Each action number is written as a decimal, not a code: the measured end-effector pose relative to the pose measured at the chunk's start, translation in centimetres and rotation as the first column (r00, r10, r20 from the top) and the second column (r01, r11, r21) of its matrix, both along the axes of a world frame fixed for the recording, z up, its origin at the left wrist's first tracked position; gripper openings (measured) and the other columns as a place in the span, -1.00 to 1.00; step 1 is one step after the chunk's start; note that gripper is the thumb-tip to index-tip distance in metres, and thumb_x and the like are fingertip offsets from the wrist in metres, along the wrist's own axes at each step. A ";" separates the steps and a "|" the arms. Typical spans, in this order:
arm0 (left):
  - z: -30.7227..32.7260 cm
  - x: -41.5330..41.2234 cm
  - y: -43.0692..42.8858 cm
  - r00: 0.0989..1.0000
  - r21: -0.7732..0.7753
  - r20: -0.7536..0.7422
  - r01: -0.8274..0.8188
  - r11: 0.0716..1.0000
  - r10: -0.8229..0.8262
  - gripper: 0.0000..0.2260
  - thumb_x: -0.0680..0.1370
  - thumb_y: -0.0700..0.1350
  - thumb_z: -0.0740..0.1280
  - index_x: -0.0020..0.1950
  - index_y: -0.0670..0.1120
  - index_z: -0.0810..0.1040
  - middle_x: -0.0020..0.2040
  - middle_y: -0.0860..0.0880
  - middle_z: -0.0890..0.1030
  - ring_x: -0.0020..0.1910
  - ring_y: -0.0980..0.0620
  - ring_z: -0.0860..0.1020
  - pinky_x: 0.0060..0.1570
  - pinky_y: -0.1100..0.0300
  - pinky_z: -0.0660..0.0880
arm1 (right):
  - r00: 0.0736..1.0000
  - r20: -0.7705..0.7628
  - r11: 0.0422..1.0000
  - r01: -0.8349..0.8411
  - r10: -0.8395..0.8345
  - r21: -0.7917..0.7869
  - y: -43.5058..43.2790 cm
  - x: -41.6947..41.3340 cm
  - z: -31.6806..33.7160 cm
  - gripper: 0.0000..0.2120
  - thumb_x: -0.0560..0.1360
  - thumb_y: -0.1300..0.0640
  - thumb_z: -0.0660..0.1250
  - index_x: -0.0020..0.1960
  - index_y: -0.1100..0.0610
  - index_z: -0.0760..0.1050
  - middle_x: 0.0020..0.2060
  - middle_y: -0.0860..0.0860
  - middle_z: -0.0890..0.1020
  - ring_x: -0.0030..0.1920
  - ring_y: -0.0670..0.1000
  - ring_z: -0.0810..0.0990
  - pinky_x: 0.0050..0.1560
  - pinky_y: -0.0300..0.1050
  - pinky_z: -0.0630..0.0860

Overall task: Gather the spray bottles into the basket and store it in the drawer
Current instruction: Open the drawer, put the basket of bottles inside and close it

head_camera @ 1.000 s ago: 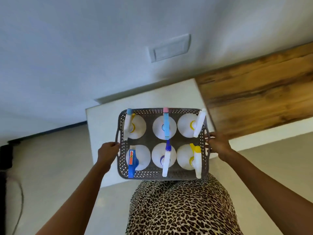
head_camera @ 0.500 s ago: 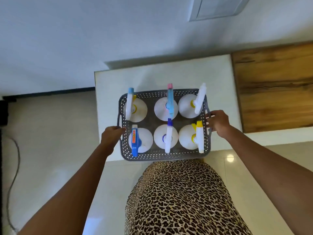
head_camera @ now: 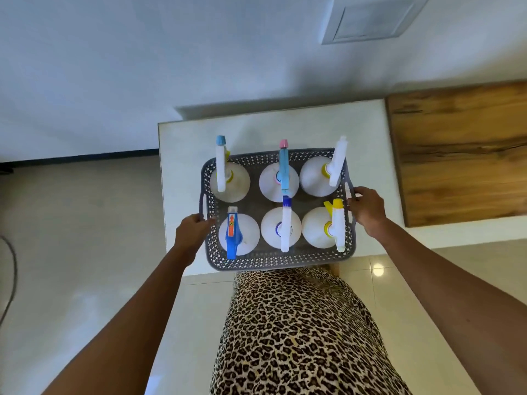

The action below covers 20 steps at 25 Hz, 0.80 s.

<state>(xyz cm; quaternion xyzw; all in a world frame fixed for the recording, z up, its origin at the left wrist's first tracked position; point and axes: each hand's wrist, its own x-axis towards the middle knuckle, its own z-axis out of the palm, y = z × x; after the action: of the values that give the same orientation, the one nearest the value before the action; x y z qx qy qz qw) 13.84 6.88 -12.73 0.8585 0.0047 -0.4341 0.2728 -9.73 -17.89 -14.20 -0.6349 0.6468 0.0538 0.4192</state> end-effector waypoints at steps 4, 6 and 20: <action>0.6 -1.5 1.0 1.000 -0.043 -0.009 0.003 0.999 -0.003 -0.77 0.48 -0.10 0.31 0.06 -0.21 0.52 -0.07 -0.14 0.58 -0.13 -0.07 0.50 -0.18 0.15 0.42 | 1.000 0.020 0.999 0.006 -0.006 -0.033 1.5 -1.4 0.8 -0.69 0.47 0.31 0.21 0.20 0.24 0.48 0.13 0.24 0.60 0.11 0.23 0.57 0.03 -0.08 0.47; 0.8 -2.4 1.9 1.000 -0.053 0.006 -0.001 0.999 0.002 -0.80 0.47 -0.17 0.28 0.04 -0.23 0.51 -0.06 -0.16 0.57 -0.11 -0.08 0.48 -0.14 0.12 0.40 | 1.000 0.014 0.998 -0.017 0.018 -0.063 2.2 -2.3 1.2 -0.71 0.47 0.34 0.23 0.19 0.28 0.47 0.13 0.23 0.60 0.13 0.22 0.55 0.03 -0.15 0.42; -3.9 -20.5 11.8 0.631 -0.063 -0.399 -0.742 0.667 0.665 -0.54 0.62 0.05 0.00 0.20 -0.29 0.43 0.11 -0.19 0.48 0.10 -0.17 0.49 0.17 0.01 0.40 | 0.633 0.152 0.567 0.528 -0.759 0.632 16.8 -12.7 -1.6 -0.74 0.61 0.14 0.09 0.06 0.32 0.41 -0.14 0.21 0.58 -0.07 0.17 0.57 0.17 0.10 0.50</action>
<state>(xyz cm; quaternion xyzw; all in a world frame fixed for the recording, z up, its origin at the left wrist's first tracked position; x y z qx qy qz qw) -6.70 18.67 -16.60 0.6618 0.3404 -0.4319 0.5094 -22.41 -1.12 -15.79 -0.1993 0.6914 -0.0643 0.6915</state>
